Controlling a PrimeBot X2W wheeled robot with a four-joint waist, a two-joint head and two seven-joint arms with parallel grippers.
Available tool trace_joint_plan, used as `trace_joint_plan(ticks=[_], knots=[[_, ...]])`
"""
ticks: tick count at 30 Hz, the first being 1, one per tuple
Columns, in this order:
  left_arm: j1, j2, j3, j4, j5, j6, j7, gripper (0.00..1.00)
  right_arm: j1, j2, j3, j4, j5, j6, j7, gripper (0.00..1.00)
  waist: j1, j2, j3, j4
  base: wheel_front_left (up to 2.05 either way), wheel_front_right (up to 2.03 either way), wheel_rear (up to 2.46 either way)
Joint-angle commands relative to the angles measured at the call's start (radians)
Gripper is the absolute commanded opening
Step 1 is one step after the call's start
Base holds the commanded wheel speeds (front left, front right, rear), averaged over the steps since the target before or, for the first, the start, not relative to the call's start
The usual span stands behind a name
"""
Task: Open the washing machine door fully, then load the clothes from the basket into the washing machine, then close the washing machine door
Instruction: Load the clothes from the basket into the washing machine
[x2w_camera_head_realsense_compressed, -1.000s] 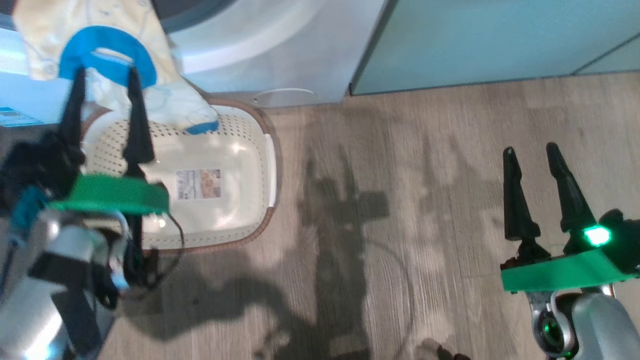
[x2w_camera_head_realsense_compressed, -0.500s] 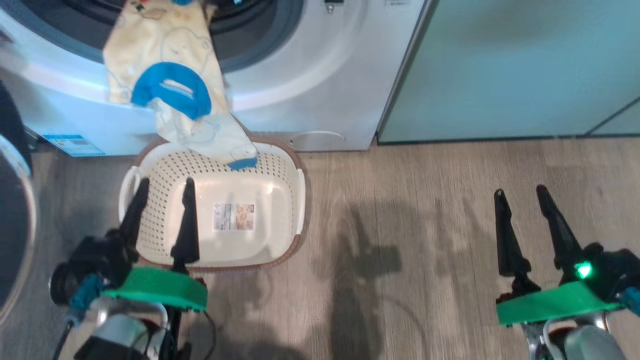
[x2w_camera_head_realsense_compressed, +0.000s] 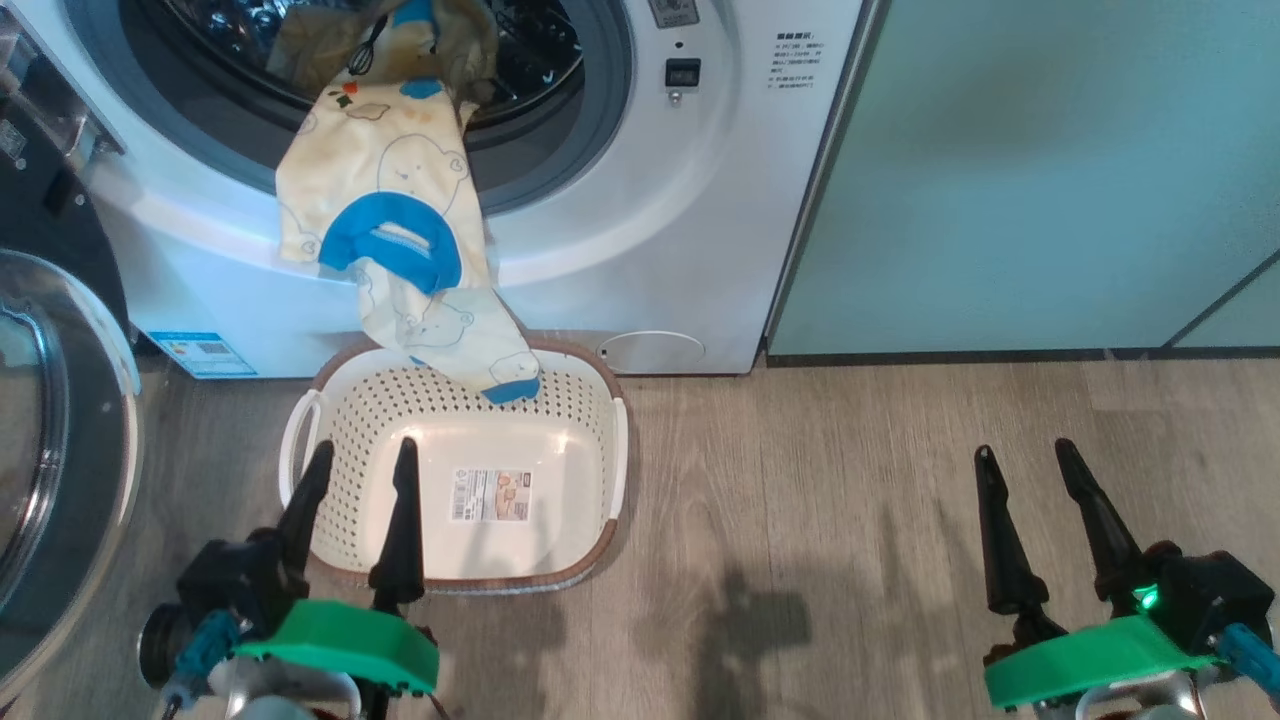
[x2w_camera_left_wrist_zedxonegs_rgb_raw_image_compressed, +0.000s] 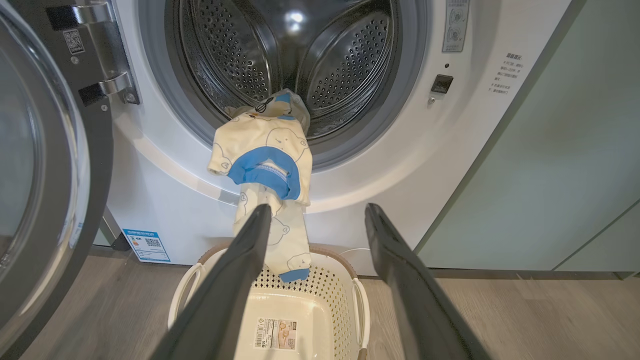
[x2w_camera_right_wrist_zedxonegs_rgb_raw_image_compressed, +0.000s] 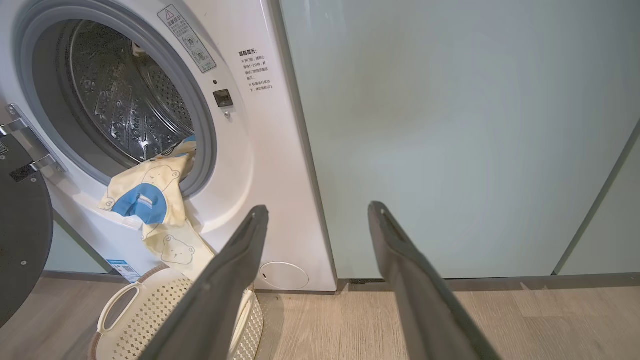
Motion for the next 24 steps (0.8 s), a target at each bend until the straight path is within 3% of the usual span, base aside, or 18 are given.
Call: trace_joint_plan(ticks=[1, 24], knots=[[-0.021, 0.006, 0.036, -0.022, -0.002, 0.007, -0.01, 1.0, -0.011, -0.013, 0.019, -0.029, -0.008, -0.003, -0.007, 1.0, 0.0001, -0.0001, -0.005, 0.002, 0.0, 0.0, 0.0], [-0.056, -0.005, 0.015, 0.025, -0.012, -0.015, -0.009, 1.0, -0.032, -0.013, 0.021, -0.044, -0.016, -0.003, -0.007, 1.0, 0.0001, -0.0001, 0.043, 0.016, 0.0, 0.0, 0.0]])
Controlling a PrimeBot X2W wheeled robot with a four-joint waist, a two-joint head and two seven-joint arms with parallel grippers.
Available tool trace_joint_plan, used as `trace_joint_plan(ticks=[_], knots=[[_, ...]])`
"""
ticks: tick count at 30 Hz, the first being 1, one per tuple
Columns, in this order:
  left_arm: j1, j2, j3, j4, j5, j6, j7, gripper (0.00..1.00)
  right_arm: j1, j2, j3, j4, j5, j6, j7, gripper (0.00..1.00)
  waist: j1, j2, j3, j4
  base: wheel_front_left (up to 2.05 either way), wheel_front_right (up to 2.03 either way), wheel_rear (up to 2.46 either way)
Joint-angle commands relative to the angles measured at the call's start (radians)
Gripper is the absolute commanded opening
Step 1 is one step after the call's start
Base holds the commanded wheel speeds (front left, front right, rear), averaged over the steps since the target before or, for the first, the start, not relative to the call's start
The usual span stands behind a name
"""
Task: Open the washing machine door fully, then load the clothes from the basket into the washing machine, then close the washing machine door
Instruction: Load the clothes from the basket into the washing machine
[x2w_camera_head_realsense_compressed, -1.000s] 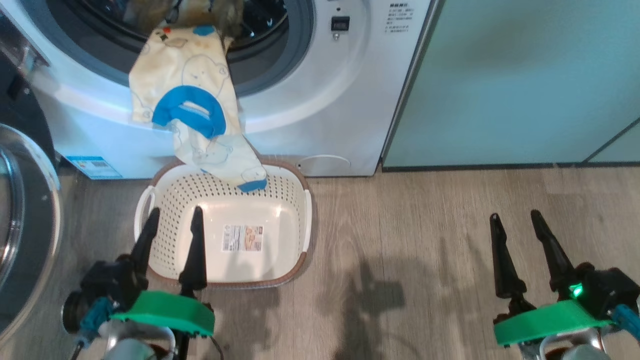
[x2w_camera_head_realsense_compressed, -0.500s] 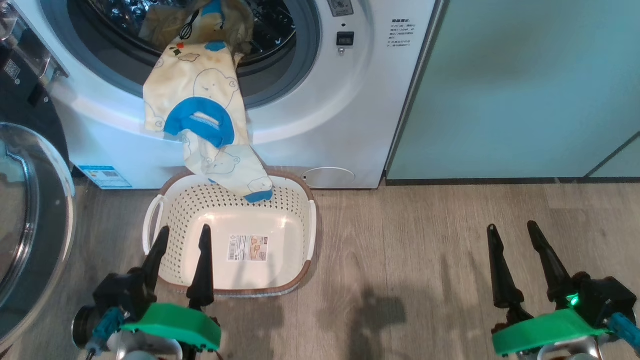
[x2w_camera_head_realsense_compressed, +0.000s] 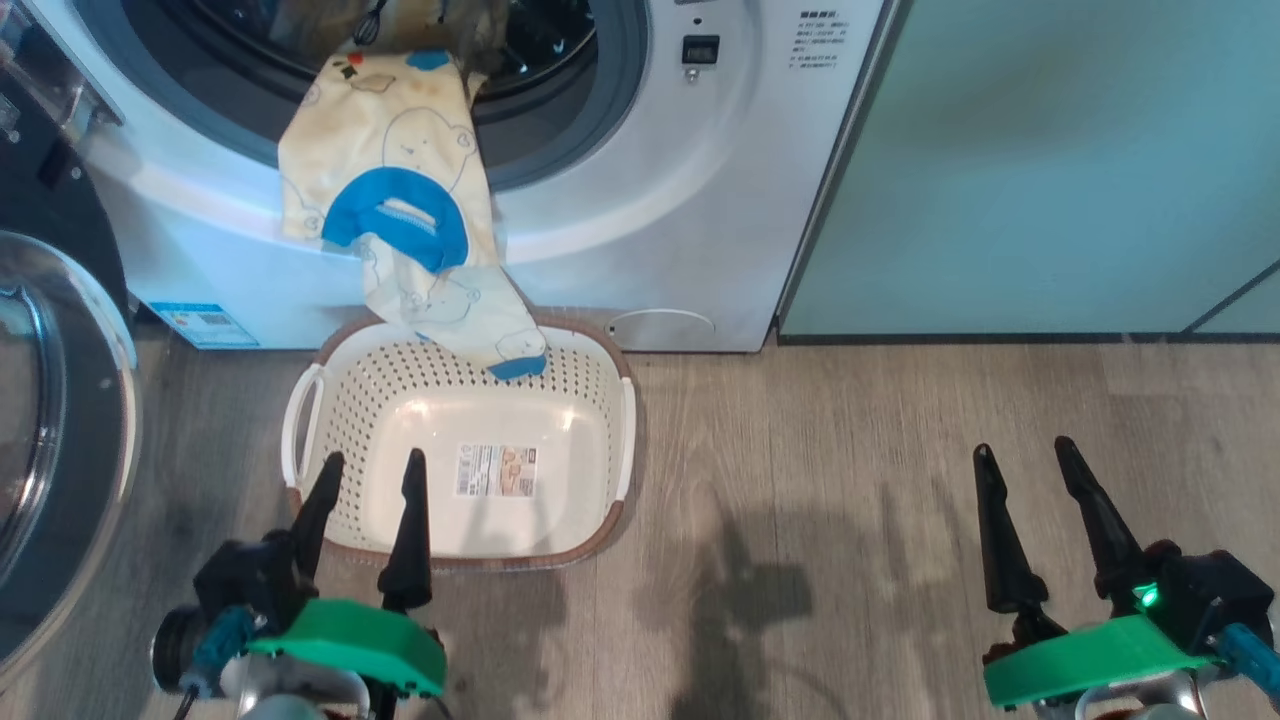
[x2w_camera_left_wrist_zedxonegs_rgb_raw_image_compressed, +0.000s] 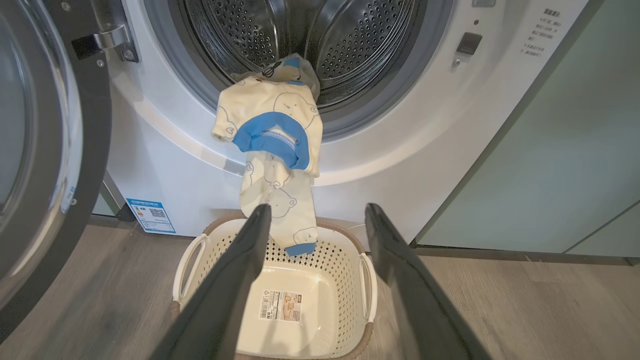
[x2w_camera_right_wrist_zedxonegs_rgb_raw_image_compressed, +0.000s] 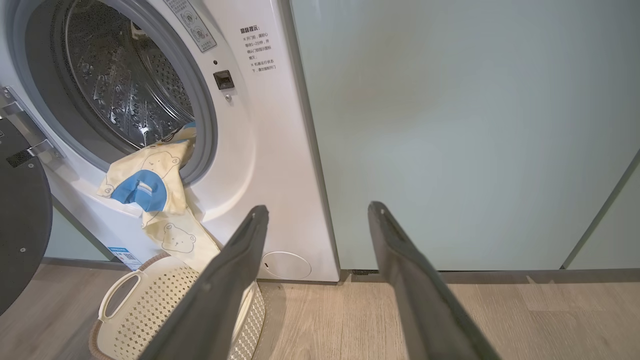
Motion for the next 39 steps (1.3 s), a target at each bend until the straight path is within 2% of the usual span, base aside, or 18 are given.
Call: trace_joint_plan(ticks=[1, 10, 17, 23, 32, 39], knots=[[-0.052, 0.01, 0.032, -0.019, -0.006, -0.004, -0.006, 1.0, -0.036, -0.013, 0.02, -0.037, -0.006, -0.003, -0.007, 1.0, 0.0, -0.0001, 0.01, 0.001, 0.0, 0.0, 0.0], [-0.139, 0.003, 0.031, 0.079, -0.036, -0.049, -0.002, 1.0, -0.066, -0.013, 0.026, -0.048, 0.0, -0.003, -0.007, 1.0, 0.0, -0.0001, 0.088, -0.002, 0.0, 0.0, 0.0], [-0.237, -0.006, 0.043, 0.208, -0.068, -0.102, -0.004, 1.0, -0.093, -0.013, 0.026, -0.061, 0.002, -0.003, -0.007, 1.0, 0.0, -0.0001, 0.172, -0.014, 0.0, 0.0, 0.0], [-0.373, 0.0, 0.069, 0.381, -0.081, -0.158, -0.008, 1.0, -0.132, -0.013, 0.023, -0.08, 0.008, -0.003, -0.007, 1.0, 0.0, -0.0001, 0.268, -0.033, 0.0, 0.0, 0.0], [-0.597, 0.015, 0.1, 0.63, -0.057, -0.241, -0.013, 1.0, -0.177, -0.013, 0.024, -0.097, 0.024, -0.003, -0.007, 1.0, 0.0, -0.0001, 0.379, -0.061, 0.0, 0.0, 0.0], [-0.74, 0.049, 0.122, 0.752, 0.014, -0.268, -0.013, 1.0, -0.206, -0.013, 0.037, -0.101, 0.045, -0.003, -0.007, 1.0, 0.0, -0.0001, 0.436, -0.086, 0.0, 0.0, 0.0]])
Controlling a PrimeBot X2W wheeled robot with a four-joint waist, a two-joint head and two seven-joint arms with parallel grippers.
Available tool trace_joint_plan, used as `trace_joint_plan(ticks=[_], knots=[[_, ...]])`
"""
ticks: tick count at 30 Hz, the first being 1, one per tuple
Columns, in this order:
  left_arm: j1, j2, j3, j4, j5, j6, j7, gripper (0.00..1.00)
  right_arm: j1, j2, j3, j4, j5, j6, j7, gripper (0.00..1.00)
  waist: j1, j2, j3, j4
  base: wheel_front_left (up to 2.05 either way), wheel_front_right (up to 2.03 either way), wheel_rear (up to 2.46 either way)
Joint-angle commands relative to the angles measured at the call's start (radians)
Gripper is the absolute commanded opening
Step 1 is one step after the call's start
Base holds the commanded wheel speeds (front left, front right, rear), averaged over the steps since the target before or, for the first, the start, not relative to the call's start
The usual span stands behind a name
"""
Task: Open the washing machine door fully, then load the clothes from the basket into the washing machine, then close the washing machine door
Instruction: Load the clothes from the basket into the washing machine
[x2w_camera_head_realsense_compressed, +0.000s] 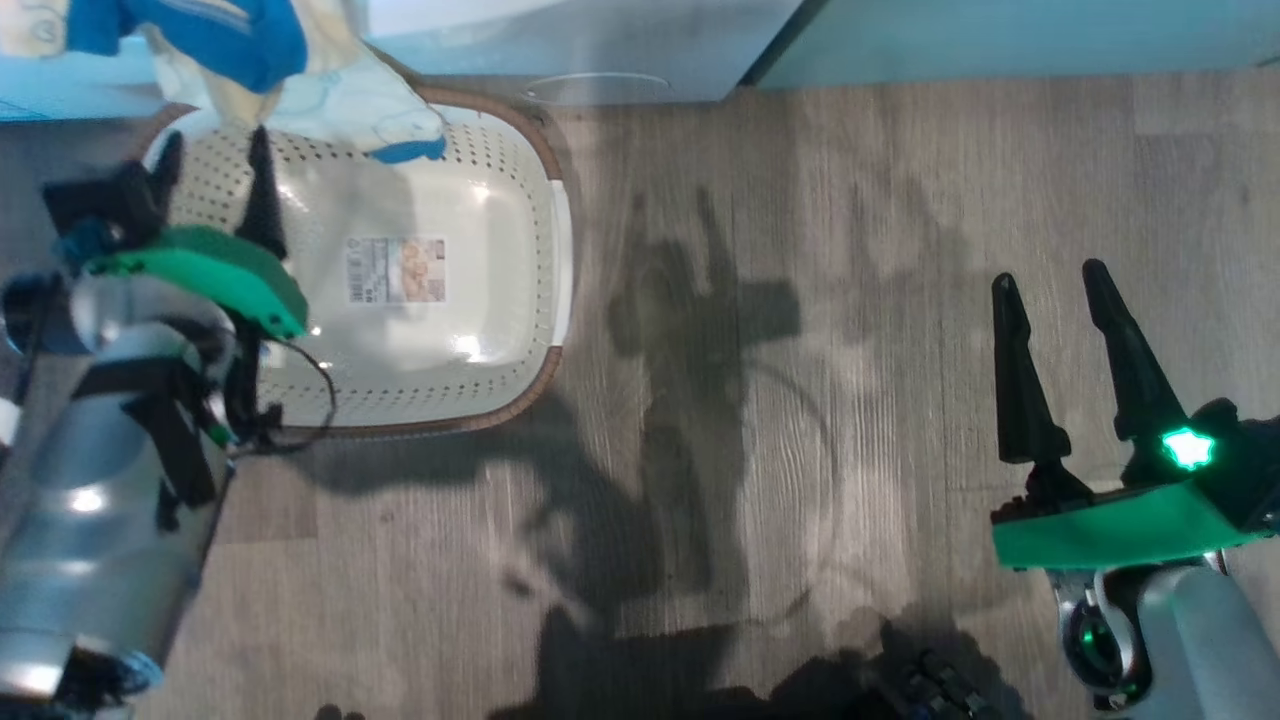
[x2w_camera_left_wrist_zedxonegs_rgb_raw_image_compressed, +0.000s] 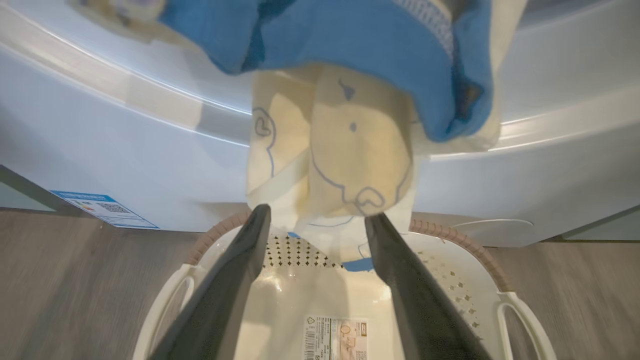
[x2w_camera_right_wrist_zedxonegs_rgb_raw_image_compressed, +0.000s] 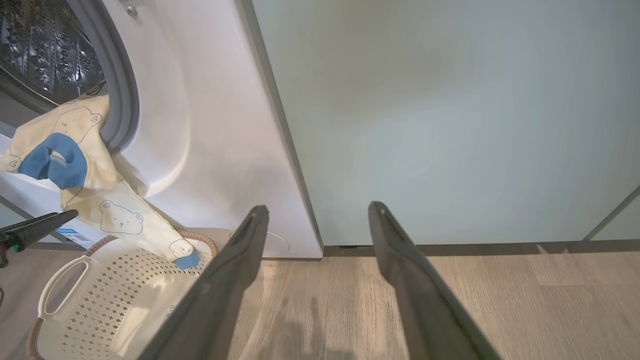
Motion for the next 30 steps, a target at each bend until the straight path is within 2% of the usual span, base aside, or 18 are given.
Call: trace_joint_plan(ticks=[1, 8, 21, 22, 23, 30], knots=[[-0.026, 0.054, 0.042, 0.0, 0.019, -0.004, -0.006, 1.0, -0.001, -0.013, 0.024, -0.032, 0.011, -0.003, -0.007, 1.0, -0.0002, 0.0, 0.017, -0.014, 0.0, 0.0, 0.0], [-0.118, 0.085, 0.071, 0.098, 0.072, 0.015, -0.006, 1.0, -0.014, -0.013, 0.04, -0.032, 0.033, -0.003, -0.007, 1.0, -0.0002, 0.0, 0.051, -0.043, 0.0, 0.0, 0.0], [-0.209, 0.117, 0.081, 0.188, 0.117, 0.004, -0.006, 1.0, -0.032, -0.013, 0.046, -0.032, 0.051, -0.003, -0.007, 1.0, -0.0002, 0.0, 0.085, -0.069, 0.0, 0.0, 0.0], [-0.216, 0.119, 0.086, 0.196, 0.119, 0.002, -0.006, 0.3, -0.034, -0.013, 0.046, -0.032, 0.053, -0.003, -0.007, 1.0, -0.0002, 0.0, 0.087, -0.072, 0.0, 0.0, 0.0], [-0.219, 0.118, 0.089, 0.197, 0.122, 0.004, -0.006, 0.0, -0.036, -0.013, 0.046, -0.031, 0.054, -0.003, -0.007, 1.0, -0.0002, 0.0, 0.087, -0.072, 0.0, 0.0, 0.0], [-0.214, 0.106, 0.095, 0.195, 0.132, -0.004, -0.006, 0.0, -0.036, -0.013, 0.035, -0.031, 0.052, -0.003, -0.007, 1.0, -0.0002, 0.0, 0.084, -0.068, 0.0, 0.0, 0.0]])
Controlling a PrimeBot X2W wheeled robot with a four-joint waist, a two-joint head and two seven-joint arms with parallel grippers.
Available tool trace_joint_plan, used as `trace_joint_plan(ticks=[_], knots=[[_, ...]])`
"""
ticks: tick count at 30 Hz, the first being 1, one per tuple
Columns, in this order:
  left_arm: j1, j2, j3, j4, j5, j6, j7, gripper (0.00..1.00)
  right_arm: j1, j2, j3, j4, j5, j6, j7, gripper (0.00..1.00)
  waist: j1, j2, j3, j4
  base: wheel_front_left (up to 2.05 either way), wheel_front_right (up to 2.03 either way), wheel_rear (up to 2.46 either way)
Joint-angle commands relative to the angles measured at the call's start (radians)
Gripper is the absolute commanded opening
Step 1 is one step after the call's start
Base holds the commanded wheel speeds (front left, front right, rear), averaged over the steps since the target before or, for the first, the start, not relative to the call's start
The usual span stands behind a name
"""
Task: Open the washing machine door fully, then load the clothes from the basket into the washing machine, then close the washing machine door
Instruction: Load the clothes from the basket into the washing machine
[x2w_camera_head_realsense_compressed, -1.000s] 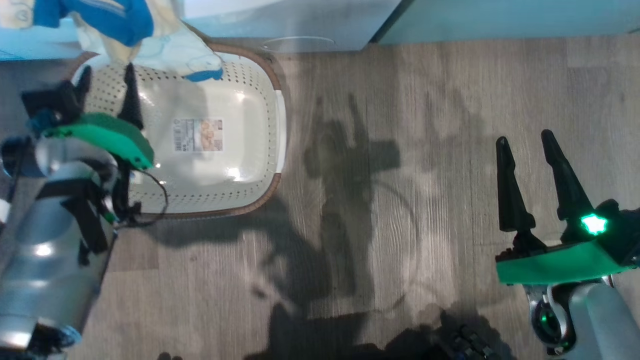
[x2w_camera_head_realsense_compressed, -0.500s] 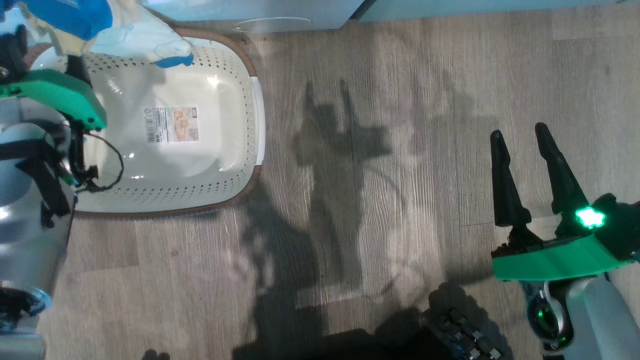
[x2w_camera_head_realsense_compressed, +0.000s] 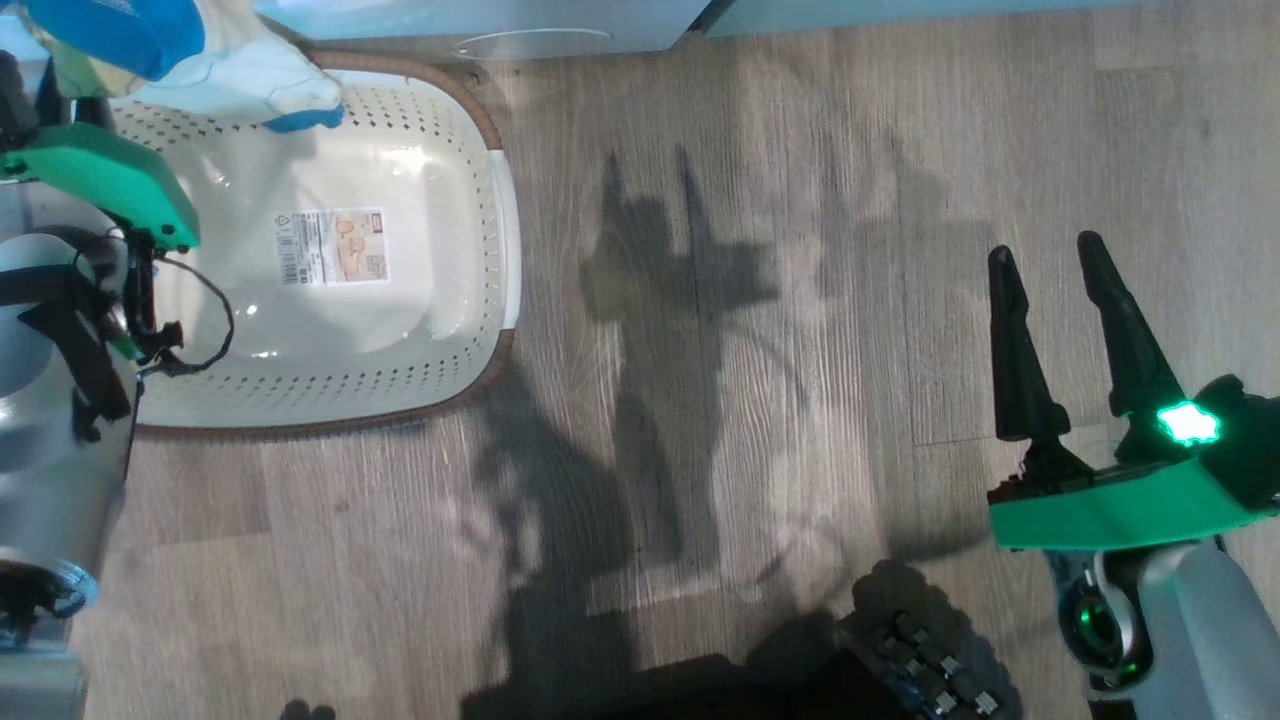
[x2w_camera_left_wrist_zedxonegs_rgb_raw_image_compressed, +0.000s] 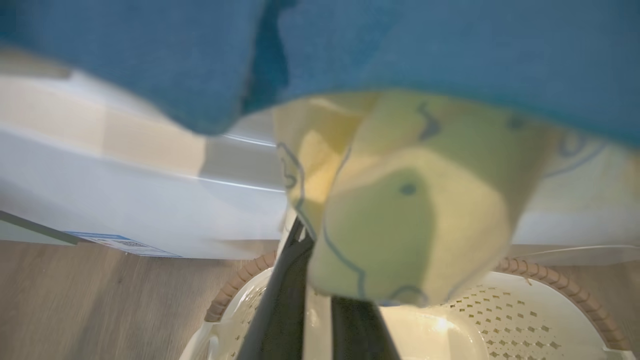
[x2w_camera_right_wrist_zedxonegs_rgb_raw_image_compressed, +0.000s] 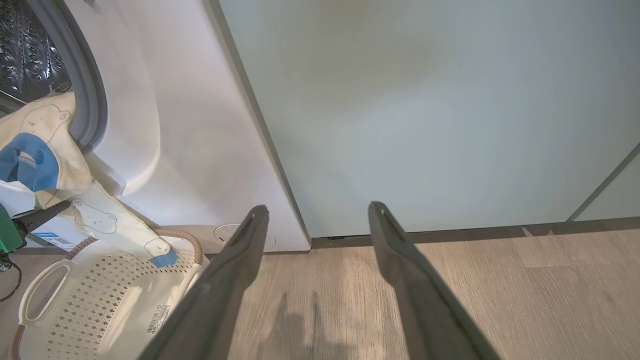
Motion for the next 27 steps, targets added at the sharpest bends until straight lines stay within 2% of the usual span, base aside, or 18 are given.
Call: trace_joint_plan(ticks=[1, 10, 17, 21, 27], knots=[[-0.004, 0.042, 0.032, -0.021, 0.005, -0.003, -0.006, 0.0, 0.008, -0.012, 0.012, -0.027, 0.003, -0.003, -0.007, 1.0, 0.0001, 0.0, -0.002, 0.003, 0.0, 0.0, 0.0], [0.01, 0.003, 0.029, -0.001, -0.046, -0.081, 0.014, 0.0, 0.016, -0.012, -0.005, -0.031, -0.02, -0.003, -0.007, 1.0, 0.0001, 0.0, -0.026, 0.04, 0.0, 0.0, 0.0], [0.048, -0.002, 0.01, -0.119, -0.064, -0.113, 0.061, 0.0, 0.023, -0.012, -0.016, -0.026, -0.033, -0.003, -0.007, 1.0, 0.0001, 0.0, -0.056, 0.07, 0.0, 0.0, 0.0], [0.083, 0.016, 0.007, -0.246, -0.071, -0.109, 0.115, 0.0, 0.026, -0.012, -0.018, -0.025, -0.033, -0.003, -0.007, 1.0, 0.0001, 0.0, -0.071, 0.081, 0.0, 0.0, 0.0], [0.13, 0.072, 0.017, -0.482, -0.078, -0.074, 0.236, 0.0, 0.025, -0.012, -0.011, -0.021, -0.026, -0.003, -0.007, 1.0, 0.0001, 0.0, -0.084, 0.082, 0.0, 0.0, 0.0]])
